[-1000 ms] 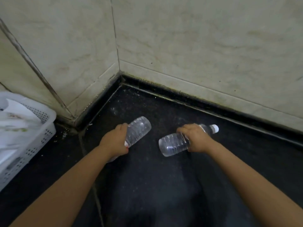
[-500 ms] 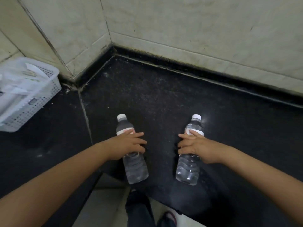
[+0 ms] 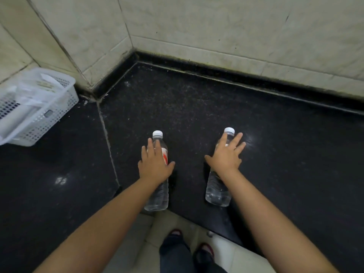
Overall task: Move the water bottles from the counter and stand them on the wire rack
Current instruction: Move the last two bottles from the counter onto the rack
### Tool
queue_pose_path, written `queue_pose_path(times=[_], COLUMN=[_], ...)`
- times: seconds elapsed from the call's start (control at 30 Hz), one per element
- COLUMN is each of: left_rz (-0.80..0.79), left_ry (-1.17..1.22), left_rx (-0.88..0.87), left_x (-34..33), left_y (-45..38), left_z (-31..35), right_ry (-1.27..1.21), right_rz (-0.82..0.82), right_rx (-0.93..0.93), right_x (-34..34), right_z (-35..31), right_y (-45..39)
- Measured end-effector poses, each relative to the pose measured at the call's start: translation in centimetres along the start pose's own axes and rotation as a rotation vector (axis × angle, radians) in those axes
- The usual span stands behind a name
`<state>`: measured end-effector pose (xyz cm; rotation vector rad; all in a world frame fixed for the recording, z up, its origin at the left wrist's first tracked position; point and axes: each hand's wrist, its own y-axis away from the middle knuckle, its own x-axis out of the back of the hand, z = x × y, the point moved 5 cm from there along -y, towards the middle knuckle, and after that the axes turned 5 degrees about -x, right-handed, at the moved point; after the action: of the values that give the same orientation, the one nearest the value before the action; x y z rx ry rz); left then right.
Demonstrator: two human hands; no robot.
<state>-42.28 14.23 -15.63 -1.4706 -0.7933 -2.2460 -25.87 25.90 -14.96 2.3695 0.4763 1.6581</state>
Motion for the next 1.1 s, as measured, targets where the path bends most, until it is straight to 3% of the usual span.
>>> queue_pose_path(times=[0.17, 0.43, 0.7, 0.87, 1.1], left_rz=[0.074, 0.021, -0.075, -0.02, 0.14], left_ry=[0.025, 0.156, 0.019, 0.099, 0.18], left_rx=[0.007, -0.055, -0.569, -0.876, -1.262], left_x=[-0.3, 0.4, 0.8, 2.9, 4.9], left_y=[0.0, 0.1, 2.9, 6.9, 16.4], left_z=[0.1, -0.9, 4.3, 14.0, 30.1], right_ry=[-0.04, -0.004, -0.083, -0.129, -0.17], right_rz=[-0.014, 0.03, 0.059, 0.259, 0.664], right_rx=[-0.109, -0.215, -0.189, -0.184, -0.226], right_x=[0.1, -0.1, 0.4, 6.1, 18.8], right_z=[1.2, 1.1, 5.8, 10.6, 20.6], right_y=[-0.4, 1.7, 9.1, 13.9, 20.5])
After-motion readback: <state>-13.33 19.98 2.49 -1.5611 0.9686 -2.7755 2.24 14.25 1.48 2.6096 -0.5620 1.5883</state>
